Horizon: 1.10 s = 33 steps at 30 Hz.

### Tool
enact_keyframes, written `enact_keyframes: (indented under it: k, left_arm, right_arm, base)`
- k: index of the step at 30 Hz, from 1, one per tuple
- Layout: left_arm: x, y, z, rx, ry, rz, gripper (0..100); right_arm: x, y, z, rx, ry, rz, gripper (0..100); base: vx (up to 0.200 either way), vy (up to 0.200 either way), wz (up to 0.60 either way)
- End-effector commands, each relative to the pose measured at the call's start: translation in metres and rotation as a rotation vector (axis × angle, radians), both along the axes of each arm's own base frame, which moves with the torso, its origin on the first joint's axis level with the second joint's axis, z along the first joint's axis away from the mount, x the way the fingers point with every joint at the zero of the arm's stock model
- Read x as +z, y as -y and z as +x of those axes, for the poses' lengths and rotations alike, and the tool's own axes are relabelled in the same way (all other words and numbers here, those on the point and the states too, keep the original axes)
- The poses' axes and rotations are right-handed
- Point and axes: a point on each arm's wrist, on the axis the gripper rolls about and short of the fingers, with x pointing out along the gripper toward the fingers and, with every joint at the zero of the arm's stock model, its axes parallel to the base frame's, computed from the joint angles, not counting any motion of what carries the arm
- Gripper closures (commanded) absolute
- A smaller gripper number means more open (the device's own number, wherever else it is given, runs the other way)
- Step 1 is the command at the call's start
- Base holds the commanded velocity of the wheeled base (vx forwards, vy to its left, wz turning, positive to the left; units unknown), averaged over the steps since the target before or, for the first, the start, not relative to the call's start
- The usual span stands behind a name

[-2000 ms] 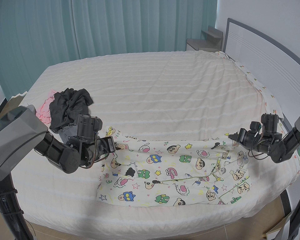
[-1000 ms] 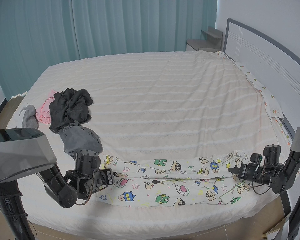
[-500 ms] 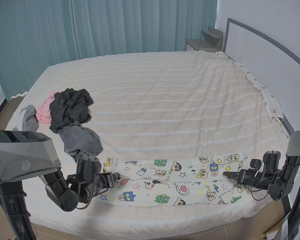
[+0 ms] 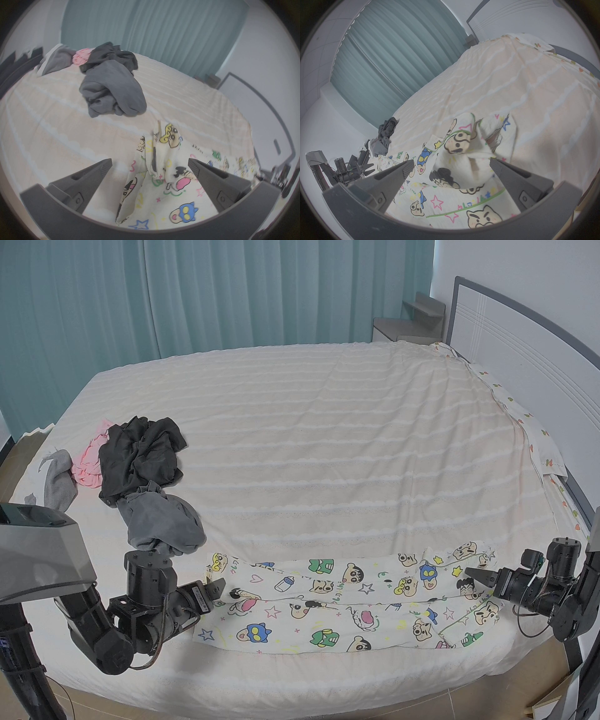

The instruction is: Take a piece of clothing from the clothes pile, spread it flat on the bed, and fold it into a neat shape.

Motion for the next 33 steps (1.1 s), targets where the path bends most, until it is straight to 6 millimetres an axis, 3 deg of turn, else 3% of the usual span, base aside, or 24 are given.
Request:
enact_keyframes:
  k: [1, 5, 10, 14, 18, 25, 33]
  left_arm:
    - [0.028, -0.012, -0.01, 0.075, 0.063, -0.132, 0]
    - [0.038, -0.016, -0.018, 0.132, 0.064, -0.284, 0]
    - [0.029, -0.022, -0.035, 0.097, -0.087, -0.515, 0]
    - [0.024, -0.032, -0.044, 0.002, -0.212, -0.661, 0]
    - [0.02, -0.038, -0.051, -0.091, -0.216, -0.723, 0]
    - [0.002, -0.048, -0.054, -0.142, -0.238, -0.773, 0]
    - [0.004, -0.051, -0.054, -0.156, -0.236, -0.791, 0]
  right_arm:
    - [0.018, 0.011, -0.012, -0.047, 0.054, 0.0, 0]
    - [0.027, 0.017, -0.014, -0.074, 0.089, -0.001, 0]
    - [0.043, 0.019, -0.006, -0.083, 0.163, -0.003, 0]
    - [0.06, 0.012, 0.014, -0.064, 0.188, -0.009, 0]
    - [0.079, 0.004, 0.034, -0.055, 0.109, -0.009, 0]
    - [0.084, -0.01, 0.065, -0.041, -0.016, -0.02, 0]
    - [0.075, -0.025, 0.08, -0.019, -0.095, -0.04, 0]
  base:
    - [0.0, 0.0, 0.0]
    - [0.0, 0.0, 0.0]
    - [0.0, 0.0, 0.0]
    - [0.0, 0.0, 0.0]
    - [0.0, 0.0, 0.0]
    - [0.0, 0.0, 0.0]
    - [0.0, 0.0, 0.0]
